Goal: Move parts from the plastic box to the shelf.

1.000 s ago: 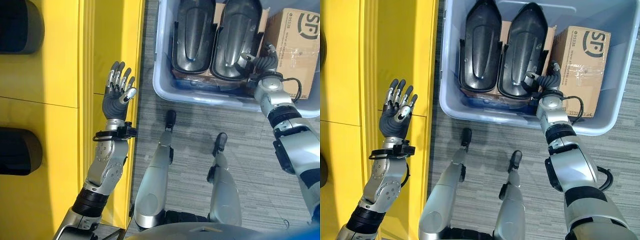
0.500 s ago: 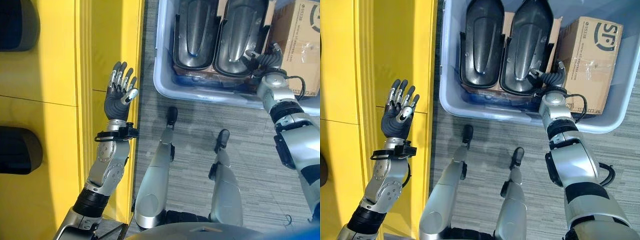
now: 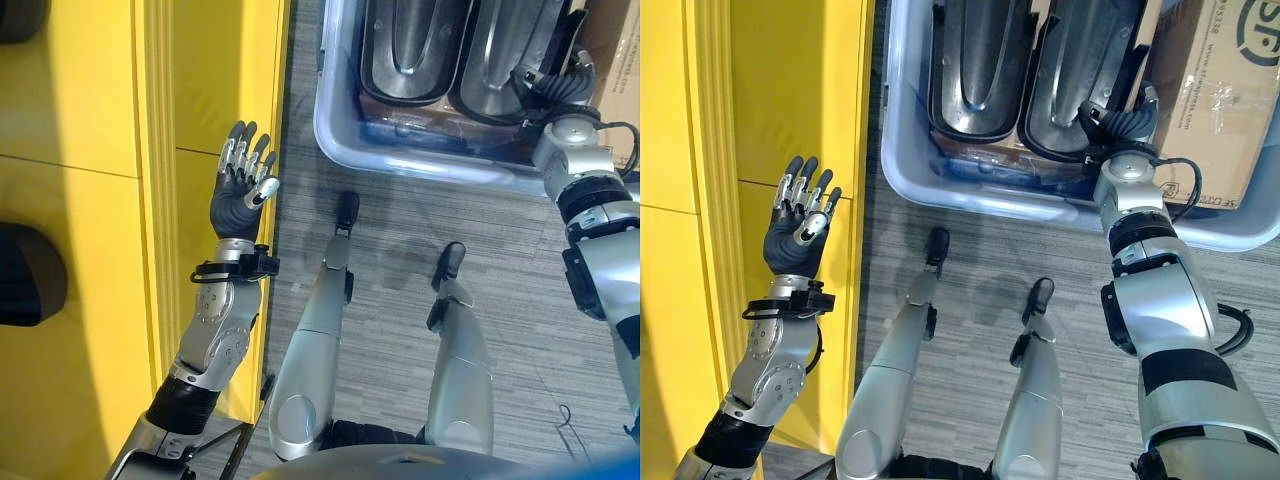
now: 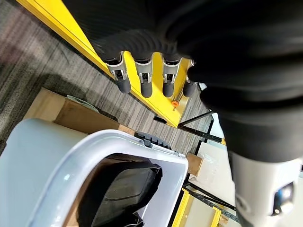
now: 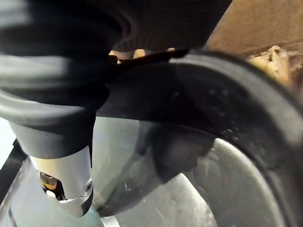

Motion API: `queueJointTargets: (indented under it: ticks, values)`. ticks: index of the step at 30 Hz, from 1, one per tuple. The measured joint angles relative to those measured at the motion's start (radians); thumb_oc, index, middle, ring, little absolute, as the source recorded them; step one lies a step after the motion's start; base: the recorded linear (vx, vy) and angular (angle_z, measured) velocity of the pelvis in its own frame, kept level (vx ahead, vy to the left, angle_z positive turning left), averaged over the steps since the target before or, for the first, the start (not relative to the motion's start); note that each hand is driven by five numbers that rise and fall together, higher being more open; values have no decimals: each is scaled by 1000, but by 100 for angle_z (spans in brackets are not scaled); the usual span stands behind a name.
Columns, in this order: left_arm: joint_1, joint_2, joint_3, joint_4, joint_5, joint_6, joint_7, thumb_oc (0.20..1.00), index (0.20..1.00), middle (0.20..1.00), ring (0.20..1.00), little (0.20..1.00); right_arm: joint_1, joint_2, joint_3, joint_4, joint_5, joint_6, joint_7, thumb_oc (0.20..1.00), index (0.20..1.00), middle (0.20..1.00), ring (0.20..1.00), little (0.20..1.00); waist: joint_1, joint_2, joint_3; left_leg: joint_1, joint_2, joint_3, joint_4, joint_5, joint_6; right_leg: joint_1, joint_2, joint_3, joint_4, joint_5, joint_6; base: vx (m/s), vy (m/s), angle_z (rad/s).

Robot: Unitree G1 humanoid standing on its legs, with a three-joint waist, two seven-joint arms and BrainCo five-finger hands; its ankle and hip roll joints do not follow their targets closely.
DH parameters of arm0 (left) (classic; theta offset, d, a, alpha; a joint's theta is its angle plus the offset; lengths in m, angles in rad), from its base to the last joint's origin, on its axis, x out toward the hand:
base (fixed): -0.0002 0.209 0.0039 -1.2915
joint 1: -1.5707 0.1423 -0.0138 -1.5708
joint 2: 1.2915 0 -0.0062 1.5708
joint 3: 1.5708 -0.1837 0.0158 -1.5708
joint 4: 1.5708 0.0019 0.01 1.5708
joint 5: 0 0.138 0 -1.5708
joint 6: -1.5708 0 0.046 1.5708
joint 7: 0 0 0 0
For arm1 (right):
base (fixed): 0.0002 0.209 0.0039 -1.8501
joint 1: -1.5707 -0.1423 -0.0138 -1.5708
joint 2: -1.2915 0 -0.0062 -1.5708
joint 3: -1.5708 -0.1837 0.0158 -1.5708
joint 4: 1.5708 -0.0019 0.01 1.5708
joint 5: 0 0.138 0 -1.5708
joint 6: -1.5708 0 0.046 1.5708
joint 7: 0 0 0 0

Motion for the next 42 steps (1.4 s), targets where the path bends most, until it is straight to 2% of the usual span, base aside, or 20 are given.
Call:
queueJointTargets:
  ticks: [2,3,4,5,13,19,22,26,31,34,37,39,42]
  values:
    - [2,2,0,-4,0,0,16,1000,1000,1000,1000,1000,-11,-14,1,-1,0,-10,-1,1000,1000,1000,1000,1000,4,0,0,-30,2,-4,18,0,-2,-39,-1,4,41,-10,-8,7,0,2]
    - [6,3,0,-4,0,0,17,1000,1000,1000,1000,1000,-11,-15,2,0,0,-9,-1,482,482,482,482,482,4,0,0,-31,2,-5,18,2,-2,-45,0,6,49,-11,-9,0,0,0]
    - [10,3,0,-4,0,0,17,1000,1000,1000,1000,1000,-11,-15,2,1,0,-9,-1,382,382,382,382,382,5,0,0,-31,1,-5,20,3,-3,-51,0,10,64,-18,-10,0,0,0]
    - [11,3,0,-4,0,0,17,1000,1000,1000,1000,1000,-14,-17,1,6,0,-12,-7,200,200,200,200,200,4,0,0,-32,1,-5,23,4,-3,-54,-1,10,72,-22,-10,-3,11,4]
    - [8,3,1,-4,0,0,19,1000,1000,1000,1000,1000,-14,-15,0,-5,-1,-14,-37,200,200,200,200,200,-8,0,0,-16,3,-17,33,5,-4,-33,1,6,83,-24,-9,0,2,0]
    - [6,2,0,-7,-1,-1,19,1000,1000,1000,1000,1000,98,-10,-1,-106,-13,13,-38,200,200,200,200,200,-18,-1,-1,73,8,-24,-2,13,-6,63,5,-13,43,-16,-6,-21,-5,1]
    - [8,2,1,-5,-1,1,20,1000,1000,1000,1000,1000,197,12,-3,-179,-34,17,-36,200,200,200,200,200,-23,-5,-2,162,11,-25,-34,15,-6,161,10,-19,-12,-2,-4,-4,-4,-2]
    - [9,2,8,-2,-2,6,16,1000,1000,1000,1000,1000,311,27,-11,-356,-40,17,-35,200,200,200,200,200,-42,-8,-2,281,17,-21,-83,16,-6,294,22,-22,-97,25,2,-4,-9,-2]
    - [16,4,18,0,-7,9,11,1000,1000,1000,1000,1000,377,24,-50,-469,-55,12,-33,200,200,200,200,200,-48,-12,-2,380,23,-21,-112,17,-5,422,30,-34,-183,53,4,11,-10,-1]
    - [36,10,51,4,-11,23,-12,1000,1000,1000,1000,1000,452,22,-96,-615,-78,9,-22,200,200,200,200,200,-53,-21,-7,449,26,-21,-140,16,-6,507,32,-41,-236,66,4,18,-10,2]
    - [46,21,60,6,-11,36,-17,1000,1000,1000,1000,1000,498,23,-120,-703,-79,0,0,200,200,200,200,200,-56,-34,-25,467,29,-20,-146,11,-7,533,34,-42,-264,75,2,35,-36,-2]
    - [58,22,71,10,-13,63,-31,1000,1000,1000,1000,1000,563,29,-162,-794,-81,9,7,200,200,200,200,200,-53,-36,-25,513,27,-11,-159,11,-5,582,34,-43,-285,82,2,21,-31,-2]
    - [99,22,111,18,-12,71,-54,1000,1000,1000,1000,1000,679,48,-179,-913,-92,1,41,200,200,200,200,200,-65,-55,-89,543,27,-5,-179,4,-6,621,34,-43,-325,87,4,19,-29,-4]
